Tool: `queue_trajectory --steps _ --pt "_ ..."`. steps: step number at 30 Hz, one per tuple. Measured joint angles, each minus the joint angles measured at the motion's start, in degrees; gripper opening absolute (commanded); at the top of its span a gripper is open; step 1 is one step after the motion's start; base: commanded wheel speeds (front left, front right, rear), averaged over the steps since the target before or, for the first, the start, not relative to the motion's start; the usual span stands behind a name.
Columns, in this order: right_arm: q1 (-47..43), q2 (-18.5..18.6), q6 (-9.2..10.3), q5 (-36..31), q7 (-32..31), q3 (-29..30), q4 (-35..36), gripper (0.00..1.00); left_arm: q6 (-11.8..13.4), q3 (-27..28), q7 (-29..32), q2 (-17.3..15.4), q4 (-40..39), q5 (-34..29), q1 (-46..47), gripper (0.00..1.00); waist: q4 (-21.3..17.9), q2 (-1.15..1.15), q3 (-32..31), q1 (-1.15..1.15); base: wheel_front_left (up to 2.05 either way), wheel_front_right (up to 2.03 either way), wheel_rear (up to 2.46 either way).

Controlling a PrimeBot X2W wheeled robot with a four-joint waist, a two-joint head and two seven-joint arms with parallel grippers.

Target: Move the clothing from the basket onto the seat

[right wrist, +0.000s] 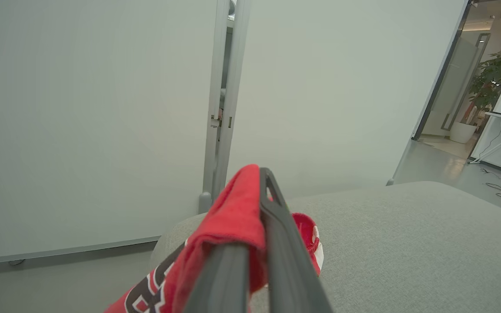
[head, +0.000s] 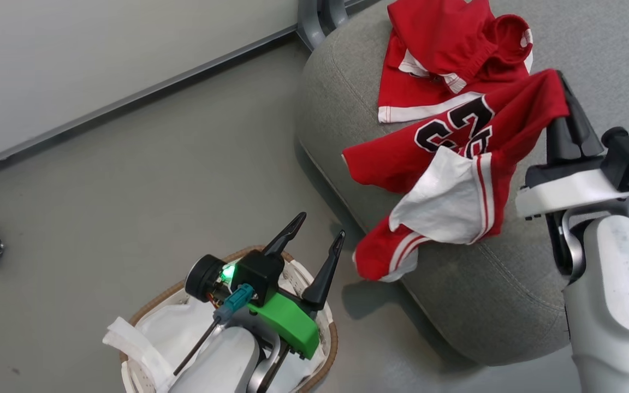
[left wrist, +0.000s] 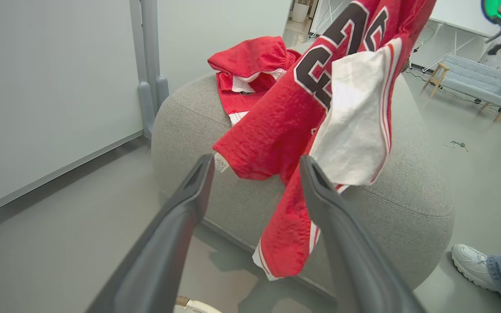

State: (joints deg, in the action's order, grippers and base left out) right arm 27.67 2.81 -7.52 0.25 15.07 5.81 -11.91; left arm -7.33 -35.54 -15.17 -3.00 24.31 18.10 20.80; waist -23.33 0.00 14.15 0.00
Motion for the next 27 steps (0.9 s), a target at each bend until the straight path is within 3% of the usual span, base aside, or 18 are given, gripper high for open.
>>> queue_trajectory --steps 8,10,16,23,27 --pt "9.26 0.07 0.00 -6.83 0.01 4.20 3.33 0.00 0.00 0.45 0.00 -0.99 0.15 -0.38 1.13 1.00 1.80 0.00 3.29 0.00 0.00 0.00 0.00" --pt "12.80 1.65 -0.01 -7.88 0.00 5.77 4.11 0.00 0.00 0.63 -0.01 -1.09 0.05 -0.52 1.27 1.00 2.80 0.00 3.96 0.00 0.00 0.00 0.00" --pt "24.30 11.91 0.00 -10.14 0.01 8.37 1.80 0.00 0.00 1.48 -0.01 -1.42 -0.63 -1.12 1.88 1.00 5.54 0.00 6.07 0.00 0.00 0.00 0.00" --pt "41.25 25.31 0.00 -10.88 -3.79 11.73 -7.75 0.00 0.00 1.69 -0.01 -1.81 -1.09 -1.59 2.33 1.00 8.25 0.00 9.05 0.00 0.00 0.00 0.00" --pt "46.17 28.92 0.00 -13.14 -4.87 13.65 -13.73 0.00 -0.01 1.76 -0.01 -2.05 -1.69 -2.07 3.11 1.00 9.36 0.00 11.20 0.00 0.00 0.00 0.00"
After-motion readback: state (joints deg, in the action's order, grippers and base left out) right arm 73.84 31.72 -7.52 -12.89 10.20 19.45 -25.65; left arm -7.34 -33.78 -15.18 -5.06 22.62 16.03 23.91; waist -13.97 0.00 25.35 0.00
